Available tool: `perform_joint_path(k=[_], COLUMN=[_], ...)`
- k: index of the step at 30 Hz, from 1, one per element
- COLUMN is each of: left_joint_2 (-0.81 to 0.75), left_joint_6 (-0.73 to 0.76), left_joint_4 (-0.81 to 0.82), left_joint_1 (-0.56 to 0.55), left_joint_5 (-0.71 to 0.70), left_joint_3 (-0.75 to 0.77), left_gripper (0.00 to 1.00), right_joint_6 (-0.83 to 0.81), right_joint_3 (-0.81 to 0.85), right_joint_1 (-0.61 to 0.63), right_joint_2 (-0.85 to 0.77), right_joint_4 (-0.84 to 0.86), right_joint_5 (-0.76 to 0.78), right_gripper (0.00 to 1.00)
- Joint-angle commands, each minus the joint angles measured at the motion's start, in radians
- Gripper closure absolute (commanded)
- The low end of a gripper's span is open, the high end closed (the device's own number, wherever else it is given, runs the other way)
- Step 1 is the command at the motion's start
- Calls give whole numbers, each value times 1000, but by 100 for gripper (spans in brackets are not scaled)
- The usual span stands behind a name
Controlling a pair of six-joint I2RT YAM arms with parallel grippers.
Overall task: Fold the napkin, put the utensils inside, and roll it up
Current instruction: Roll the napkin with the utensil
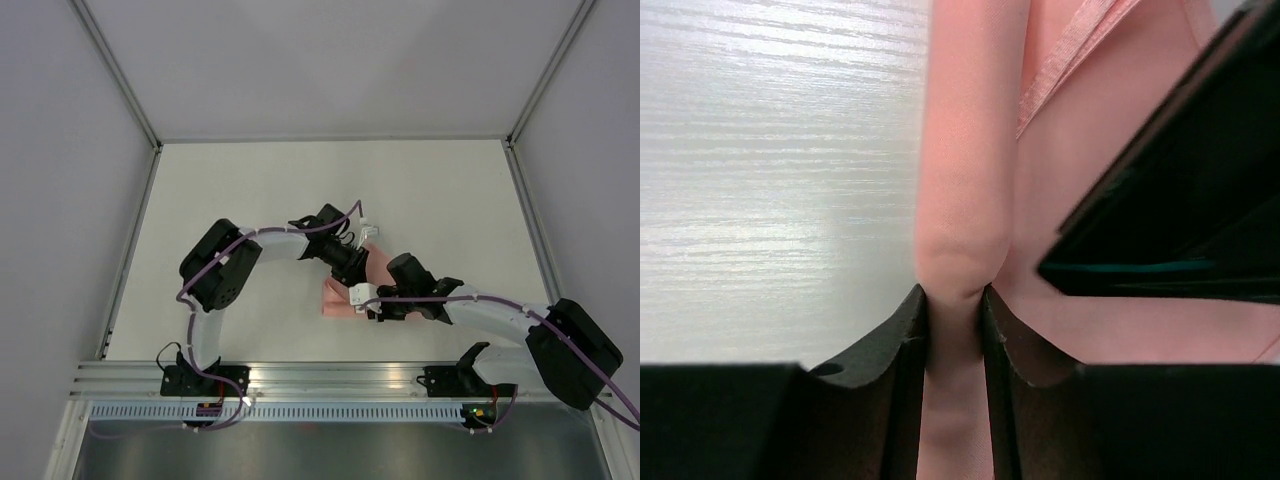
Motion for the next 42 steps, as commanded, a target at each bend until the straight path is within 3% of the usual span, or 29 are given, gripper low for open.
perform_joint_path(k=[1, 6, 16, 21, 28, 38, 42], left_joint_2=[-146, -287, -585, -663, -586, -331, -275], left_joint_6=[-133, -153, -224, -91, 285, 522, 563], left_joint_4=[151, 281, 789, 912, 969, 986, 1007], left_joint_1=[50, 90, 79, -49, -350, -597, -639], left_joint_5=[-68, -218, -663, -865, -1178, -1249, -1254], left_joint_3=[-65, -186, -637, -750, -735, -607, -587], left_gripper=[63, 65, 65, 62, 57, 52, 50], right_joint_6=[-43, -138, -363, -431, -453, -445, -436], right_joint_3=[30, 130, 406, 501, 546, 572, 575], right_joint_1=[-42, -143, -321, -362, -387, -401, -404], right_joint_2=[77, 192, 534, 623, 695, 749, 755], right_joint_4=[-198, -324, -663, -776, -821, -824, -820], right_joint_5=[-93, -215, -368, -397, -405, -397, -397], right_gripper=[92, 93, 93, 93, 93, 93, 93])
